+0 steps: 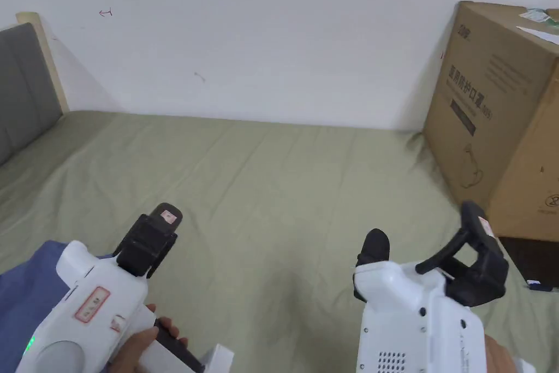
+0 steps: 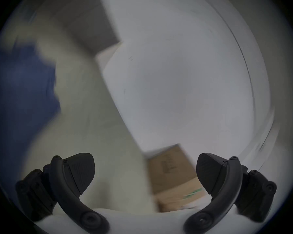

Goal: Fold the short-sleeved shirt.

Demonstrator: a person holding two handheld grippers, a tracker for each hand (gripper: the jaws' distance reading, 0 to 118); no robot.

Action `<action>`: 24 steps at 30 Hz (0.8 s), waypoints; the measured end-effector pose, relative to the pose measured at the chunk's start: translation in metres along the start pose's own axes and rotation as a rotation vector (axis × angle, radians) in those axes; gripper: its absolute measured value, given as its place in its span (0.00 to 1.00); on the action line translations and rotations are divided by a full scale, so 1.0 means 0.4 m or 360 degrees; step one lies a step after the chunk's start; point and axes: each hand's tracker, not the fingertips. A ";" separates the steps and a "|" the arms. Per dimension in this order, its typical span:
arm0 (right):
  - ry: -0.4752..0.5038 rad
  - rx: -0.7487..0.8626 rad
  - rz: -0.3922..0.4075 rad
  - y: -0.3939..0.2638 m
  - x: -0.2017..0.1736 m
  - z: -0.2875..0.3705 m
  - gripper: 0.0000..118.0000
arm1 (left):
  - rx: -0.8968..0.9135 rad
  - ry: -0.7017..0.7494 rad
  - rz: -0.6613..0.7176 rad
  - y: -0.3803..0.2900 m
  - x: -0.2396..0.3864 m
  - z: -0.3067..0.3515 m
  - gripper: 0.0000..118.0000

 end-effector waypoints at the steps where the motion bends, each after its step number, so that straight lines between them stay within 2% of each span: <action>1: 0.0066 -0.0094 -0.0193 0.002 0.020 -0.010 1.00 | 0.0048 0.0037 -0.0280 -0.009 0.030 0.002 1.00; 2: 0.0137 -0.0179 -0.0405 0.000 0.040 -0.021 1.00 | 0.0098 0.0066 -0.0564 -0.027 0.063 0.005 1.00; 5: 0.0296 -0.0385 -0.0900 -0.029 0.082 -0.052 1.00 | 0.0243 0.0204 -0.1219 -0.090 0.114 0.002 1.00; 8: 0.0380 -0.0504 -0.1151 -0.060 0.091 -0.065 1.00 | 0.0303 0.0261 -0.1558 -0.134 0.111 -0.006 1.00; 10: 0.0398 -0.0536 -0.1205 -0.075 0.091 -0.067 1.00 | 0.0250 0.0247 -0.1557 -0.136 0.107 -0.009 1.00; 14: 0.0404 -0.0547 -0.1182 -0.083 0.086 -0.064 1.00 | 0.0246 0.0253 -0.1474 -0.130 0.103 -0.008 1.00; 24: 0.0421 -0.0559 -0.1193 -0.078 0.089 -0.064 1.00 | 0.0220 0.0210 -0.1472 -0.126 0.108 -0.004 1.00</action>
